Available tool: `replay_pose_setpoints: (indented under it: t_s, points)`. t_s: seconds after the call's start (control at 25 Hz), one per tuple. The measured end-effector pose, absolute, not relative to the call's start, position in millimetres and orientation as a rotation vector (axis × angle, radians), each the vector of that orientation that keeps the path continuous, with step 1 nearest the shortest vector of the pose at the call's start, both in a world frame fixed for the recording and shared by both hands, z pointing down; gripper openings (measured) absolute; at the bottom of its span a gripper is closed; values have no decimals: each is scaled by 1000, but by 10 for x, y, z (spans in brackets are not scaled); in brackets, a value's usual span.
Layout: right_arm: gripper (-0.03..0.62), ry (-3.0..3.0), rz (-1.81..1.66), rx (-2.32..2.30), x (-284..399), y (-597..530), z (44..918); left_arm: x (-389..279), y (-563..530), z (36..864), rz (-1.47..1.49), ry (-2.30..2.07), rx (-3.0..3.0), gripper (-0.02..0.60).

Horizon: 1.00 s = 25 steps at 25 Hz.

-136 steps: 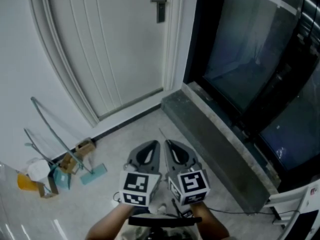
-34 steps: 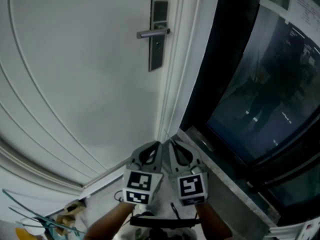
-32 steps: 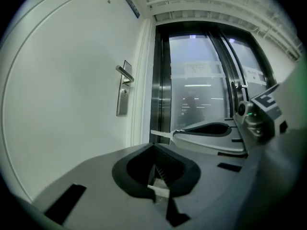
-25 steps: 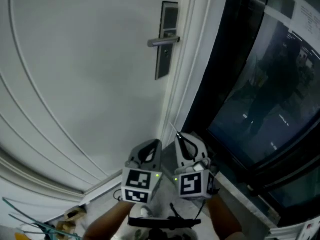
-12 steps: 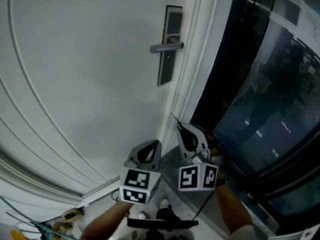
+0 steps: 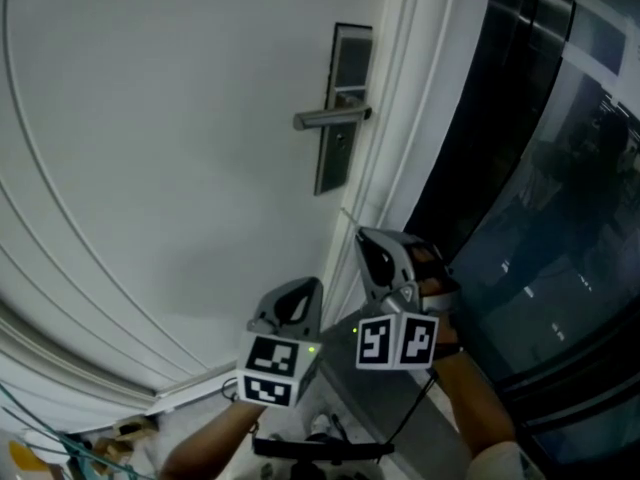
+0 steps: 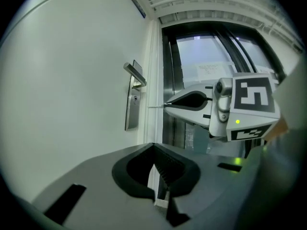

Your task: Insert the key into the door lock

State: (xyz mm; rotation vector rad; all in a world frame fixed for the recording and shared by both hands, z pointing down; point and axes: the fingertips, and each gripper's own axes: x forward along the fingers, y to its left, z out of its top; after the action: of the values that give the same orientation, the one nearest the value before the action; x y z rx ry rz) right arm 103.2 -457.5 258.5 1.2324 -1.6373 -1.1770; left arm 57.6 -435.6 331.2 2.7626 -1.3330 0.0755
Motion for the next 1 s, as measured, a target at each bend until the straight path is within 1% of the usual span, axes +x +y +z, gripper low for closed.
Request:
replay_pose_setpoints:
  t_s: [0.36, 1.0]
  points:
    - [20, -1550, -1262, 1159, 1179, -5000, 2457, 700, -4629, 3197, 65, -1407, 2746, 3]
    - [20, -1374, -1390, 1110, 1276, -5631, 2213, 644, -4772, 3227, 88, -1524, 2692, 2]
